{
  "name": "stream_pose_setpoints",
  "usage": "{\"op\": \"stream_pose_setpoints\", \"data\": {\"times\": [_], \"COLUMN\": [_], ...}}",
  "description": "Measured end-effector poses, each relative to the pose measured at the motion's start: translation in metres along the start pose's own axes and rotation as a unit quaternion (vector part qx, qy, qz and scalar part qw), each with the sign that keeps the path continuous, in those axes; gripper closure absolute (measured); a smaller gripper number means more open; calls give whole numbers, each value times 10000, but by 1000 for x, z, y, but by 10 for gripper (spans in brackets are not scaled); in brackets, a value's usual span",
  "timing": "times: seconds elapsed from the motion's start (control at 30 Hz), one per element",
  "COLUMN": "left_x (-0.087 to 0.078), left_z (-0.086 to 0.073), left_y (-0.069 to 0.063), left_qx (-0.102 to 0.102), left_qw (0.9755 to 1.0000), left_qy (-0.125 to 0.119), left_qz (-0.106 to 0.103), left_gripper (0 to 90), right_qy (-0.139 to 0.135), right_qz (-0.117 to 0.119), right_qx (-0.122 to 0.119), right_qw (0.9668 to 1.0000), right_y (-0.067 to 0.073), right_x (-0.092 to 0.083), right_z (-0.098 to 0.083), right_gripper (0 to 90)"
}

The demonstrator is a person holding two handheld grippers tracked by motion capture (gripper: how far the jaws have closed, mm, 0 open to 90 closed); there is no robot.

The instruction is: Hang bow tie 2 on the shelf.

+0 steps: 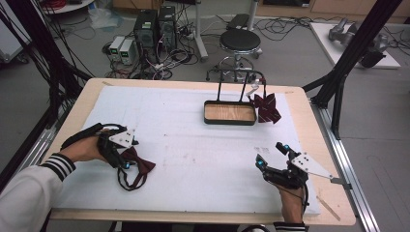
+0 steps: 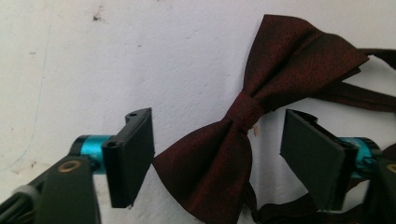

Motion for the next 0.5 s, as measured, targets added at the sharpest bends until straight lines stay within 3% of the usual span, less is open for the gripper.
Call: {"op": "stream_pose_setpoints", "data": {"times": [0.13,0.27,0.5], "left_x": [2,5,7], "left_z": [1,2,3], "left_y": [1,2,4], "left_qx": [203,325,357], "left_qw": [9997,9989,9985], "left_qy": [88,246,238], "left_qz": [-51,-240,-342], "left_gripper": [317,377,440], "right_qy": [15,34,64], "right_qz": [-3,14,27], "right_qx": [42,32,47], "right_qw": [10000,10000,10000], "right_y": [0,1,1], "right_x": [0,1,2], "right_z": [-1,-3,-4], "right_gripper": [112,112,112]}}
Point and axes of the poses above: each handheld gripper's, and its own axes: x roughly forward along the jaws, z roughly out of its top, y roughly to its left, the point moved 6 cm from there along x, roughly forward along the jaws, and after that the axes turned 10 degrees about -z, right-handed, at the moved point
